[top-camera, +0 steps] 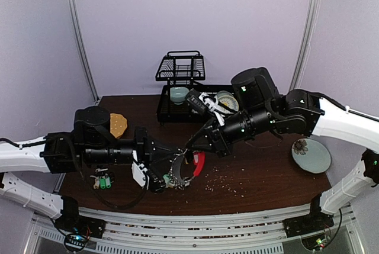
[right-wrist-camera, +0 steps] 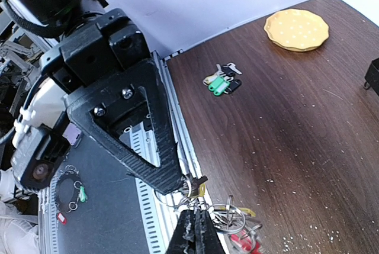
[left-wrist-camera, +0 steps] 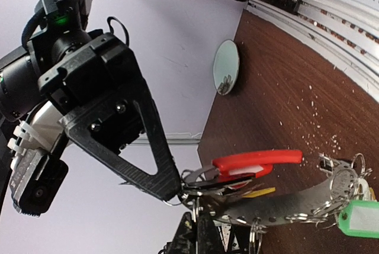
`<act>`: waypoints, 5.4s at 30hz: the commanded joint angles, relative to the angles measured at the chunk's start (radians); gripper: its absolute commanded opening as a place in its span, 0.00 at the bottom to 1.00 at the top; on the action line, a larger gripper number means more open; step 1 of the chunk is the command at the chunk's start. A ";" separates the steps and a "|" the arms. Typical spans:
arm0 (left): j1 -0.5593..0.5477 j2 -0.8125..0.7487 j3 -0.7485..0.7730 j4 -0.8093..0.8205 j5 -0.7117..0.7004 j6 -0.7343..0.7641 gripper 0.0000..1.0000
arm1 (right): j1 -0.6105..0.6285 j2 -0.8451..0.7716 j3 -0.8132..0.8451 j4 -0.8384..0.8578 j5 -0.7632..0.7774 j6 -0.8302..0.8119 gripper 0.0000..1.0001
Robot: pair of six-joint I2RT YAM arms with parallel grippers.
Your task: Put the keys on the keyring
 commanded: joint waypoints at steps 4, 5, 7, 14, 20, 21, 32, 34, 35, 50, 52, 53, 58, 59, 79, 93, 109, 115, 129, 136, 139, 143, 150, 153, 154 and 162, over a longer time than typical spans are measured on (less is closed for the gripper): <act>-0.004 -0.041 0.009 0.108 0.181 -0.149 0.00 | 0.011 -0.060 -0.057 0.013 -0.096 -0.023 0.00; -0.004 -0.037 0.007 0.113 0.194 -0.157 0.00 | 0.012 -0.073 -0.069 0.014 -0.095 -0.024 0.00; -0.004 -0.028 0.008 0.118 0.223 -0.169 0.00 | 0.011 -0.095 -0.088 0.023 -0.107 -0.016 0.00; -0.004 0.019 0.047 0.113 0.303 -0.189 0.00 | 0.012 -0.157 -0.104 0.027 -0.193 -0.014 0.00; -0.004 0.043 0.062 0.109 0.288 -0.153 0.00 | 0.012 -0.135 -0.092 0.007 -0.190 0.008 0.00; -0.005 0.048 0.065 0.109 0.287 -0.146 0.00 | 0.014 -0.123 -0.082 -0.017 -0.193 0.000 0.00; -0.029 0.068 0.086 0.045 0.230 -0.072 0.00 | 0.032 -0.072 -0.050 -0.057 -0.185 -0.016 0.00; -0.030 0.061 0.083 0.043 0.227 -0.070 0.00 | 0.031 -0.068 -0.044 -0.073 -0.171 -0.024 0.00; -0.030 0.057 0.080 0.042 0.222 -0.069 0.00 | 0.032 -0.068 -0.043 -0.071 -0.164 -0.022 0.00; -0.067 0.059 0.083 -0.009 0.097 0.011 0.00 | 0.032 -0.075 -0.074 -0.060 -0.152 0.013 0.00; -0.072 0.058 0.083 -0.009 0.098 0.015 0.00 | 0.031 -0.070 -0.073 -0.060 -0.148 0.010 0.00; -0.074 0.058 0.084 -0.009 0.099 0.017 0.00 | 0.031 -0.067 -0.071 -0.056 -0.148 0.008 0.00; -0.077 0.059 0.085 -0.007 0.096 0.019 0.00 | 0.031 -0.048 -0.058 -0.064 -0.145 0.001 0.00; -0.077 0.059 0.086 -0.009 0.096 0.018 0.00 | 0.032 -0.045 -0.055 -0.064 -0.148 0.001 0.00; -0.085 0.070 0.080 0.043 0.032 -0.016 0.00 | 0.034 -0.031 -0.072 0.004 -0.215 0.039 0.00; -0.094 0.082 0.067 0.092 -0.056 -0.063 0.00 | 0.035 -0.021 -0.088 0.060 -0.190 0.093 0.00; -0.097 0.168 0.033 0.357 -0.350 -0.400 0.00 | 0.034 -0.055 -0.180 0.330 -0.031 0.264 0.00; -0.096 0.208 -0.076 0.687 -0.450 -0.517 0.00 | 0.038 -0.027 -0.126 0.301 0.025 0.267 0.00; -0.070 0.288 -0.189 1.106 -0.297 -0.663 0.00 | 0.071 -0.009 -0.025 0.271 0.088 0.225 0.18; -0.038 0.277 -0.222 1.175 -0.267 -0.719 0.00 | 0.070 -0.027 -0.017 0.284 0.003 0.214 0.25; -0.028 0.273 -0.243 1.215 -0.259 -0.702 0.00 | 0.071 -0.055 -0.024 0.292 -0.014 0.211 0.28; -0.021 0.263 -0.262 1.249 -0.242 -0.657 0.00 | 0.067 -0.123 -0.040 0.304 0.008 0.199 0.34; -0.005 0.254 -0.275 1.286 -0.214 -0.655 0.00 | 0.050 -0.160 -0.036 0.319 -0.012 0.188 0.39; 0.000 0.248 -0.283 1.310 -0.181 -0.701 0.00 | 0.042 -0.158 -0.013 0.277 0.015 0.158 0.39; 0.005 0.241 -0.291 1.324 -0.157 -0.733 0.00 | 0.041 -0.160 0.003 0.240 0.042 0.128 0.37; 0.052 0.208 -0.312 1.393 0.061 -1.028 0.00 | 0.004 -0.185 -0.020 0.145 0.055 -0.222 0.34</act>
